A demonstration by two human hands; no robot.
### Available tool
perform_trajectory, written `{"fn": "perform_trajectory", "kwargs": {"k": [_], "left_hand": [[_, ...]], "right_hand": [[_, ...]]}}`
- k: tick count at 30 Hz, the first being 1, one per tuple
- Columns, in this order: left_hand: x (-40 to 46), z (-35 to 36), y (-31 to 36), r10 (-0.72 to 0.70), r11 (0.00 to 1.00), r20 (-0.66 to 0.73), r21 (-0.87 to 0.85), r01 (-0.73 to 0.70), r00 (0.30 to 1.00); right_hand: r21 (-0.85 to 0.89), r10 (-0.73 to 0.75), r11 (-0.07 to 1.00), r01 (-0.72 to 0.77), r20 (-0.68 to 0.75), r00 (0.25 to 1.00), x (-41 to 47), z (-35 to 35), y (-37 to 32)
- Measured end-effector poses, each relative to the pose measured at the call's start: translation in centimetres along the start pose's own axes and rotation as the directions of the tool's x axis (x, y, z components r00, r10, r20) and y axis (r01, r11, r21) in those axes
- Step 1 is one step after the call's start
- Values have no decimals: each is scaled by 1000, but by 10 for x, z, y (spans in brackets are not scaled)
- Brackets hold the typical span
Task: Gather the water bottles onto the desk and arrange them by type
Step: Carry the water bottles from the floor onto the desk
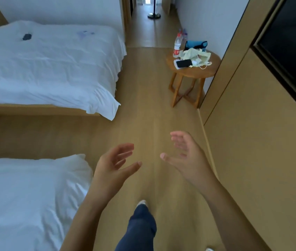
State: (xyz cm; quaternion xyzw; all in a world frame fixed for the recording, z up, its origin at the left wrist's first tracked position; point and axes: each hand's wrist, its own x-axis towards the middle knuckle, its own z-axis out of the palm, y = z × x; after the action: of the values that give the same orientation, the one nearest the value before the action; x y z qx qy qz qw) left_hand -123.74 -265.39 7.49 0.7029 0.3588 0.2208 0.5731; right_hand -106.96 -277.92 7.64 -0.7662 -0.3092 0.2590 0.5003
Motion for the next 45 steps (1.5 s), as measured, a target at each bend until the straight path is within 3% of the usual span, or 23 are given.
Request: {"fn": "perform_trajectory", "kwargs": {"k": [9,19,32,45], "left_hand": [[229,-51,32,38,999,-7,1,-38,999],[523,-17,45,28,997,64,67,-32,998],[872,-4,97,46,995,129,86,-57,991],[1253,-6,147,131,973,279,149,-177,951]], "right_hand": [[16,3,1000,-2,-53,999,218,19,-42],[16,42,999,-40,-116,992,499,5,-28],[49,91,995,-85,-142,986,842,-22,-65],[44,111,994,-103,-266,958,1188,-26,-105]]}}
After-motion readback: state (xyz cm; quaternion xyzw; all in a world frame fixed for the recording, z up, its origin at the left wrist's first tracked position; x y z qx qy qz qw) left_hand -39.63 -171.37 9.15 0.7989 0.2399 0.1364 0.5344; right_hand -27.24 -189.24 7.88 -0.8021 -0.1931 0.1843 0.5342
